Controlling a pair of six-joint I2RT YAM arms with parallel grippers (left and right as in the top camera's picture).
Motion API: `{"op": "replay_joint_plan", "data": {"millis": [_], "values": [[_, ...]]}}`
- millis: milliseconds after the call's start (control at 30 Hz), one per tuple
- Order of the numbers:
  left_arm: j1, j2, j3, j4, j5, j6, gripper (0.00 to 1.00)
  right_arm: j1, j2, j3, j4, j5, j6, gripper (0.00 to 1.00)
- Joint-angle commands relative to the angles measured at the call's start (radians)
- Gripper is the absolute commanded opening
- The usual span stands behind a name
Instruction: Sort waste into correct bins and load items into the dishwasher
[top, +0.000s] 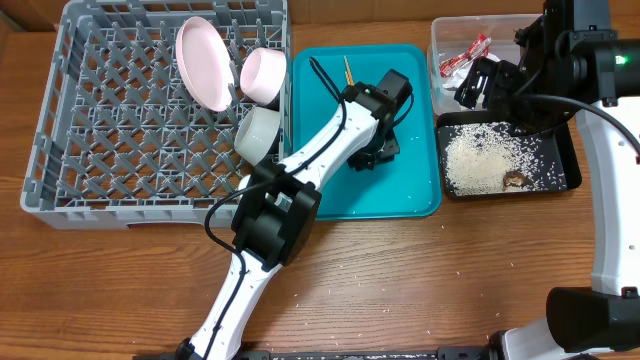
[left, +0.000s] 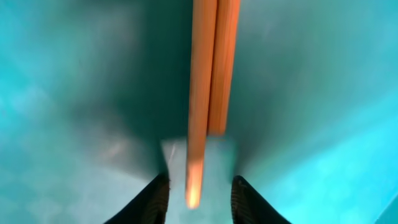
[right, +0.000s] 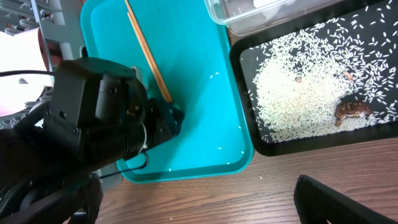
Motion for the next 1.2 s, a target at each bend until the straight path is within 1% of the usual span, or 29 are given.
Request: {"op": "replay_joint_plan", "data": {"millis": [0,33,100,200,433,567,700,800,867,967,1033,1167], "values": [[-0.015,0.157,-0.093,-0.033,0.038,0.0,0.45,0.005,-0.009,-0.004,0.005,0.007,-0.004,1.0],[-0.016,0.157,-0.093,-0.029,0.023,0.0,0.46,0.005,-0.009,-0.004,0.005,0.007,-0.004,1.0],[-0.016,0.157,-0.093,0.005,-0.027,0.0,0.4,0.005,-0.009,-0.004,0.005,0.007,-0.004,1.0],[-0.016,0.157,-0.093,0.056,-0.078,0.0,0.39,0.005,-0.009,-0.004,0.005,0.007,-0.004,1.0],[-0.004,0.157,-0.093,0.078,-0.122,0.0,0.29,0.005,-0.009,-0.004,0.005,0.007,-0.004,1.0],[-0.001,0.157,-0.093,0.071,-0.113,0.001,0.04,0.005,-0.009,-0.004,0.005,0.007,-0.004,1.0],[-0.001,0.156,-0.09,0.042,-0.097,0.0,0.04,0.005,-0.009,-0.004,0.005,0.007,-0.004,1.0],[0.007,0.138,-0.055,-0.016,-0.087,0.0,0.04,0.005,-0.009,-0.004,0.005,0.007,-0.004,1.0],[0.017,0.108,-0.016,-0.084,-0.124,0.001,0.04,0.005,-0.009,-0.004,0.005,0.007,-0.004,1.0],[0.031,0.025,0.052,-0.193,-0.227,0.007,0.04,0.005,-0.009,-0.004,0.005,0.007,-0.004,1.0],[0.039,-0.04,0.097,-0.23,-0.257,0.073,0.04,0.005,-0.009,-0.004,0.005,0.007,-0.004,1.0],[0.056,-0.178,0.174,-0.257,-0.227,0.271,0.04,0.005,-0.009,-0.004,0.005,0.007,-0.004,1.0]]}}
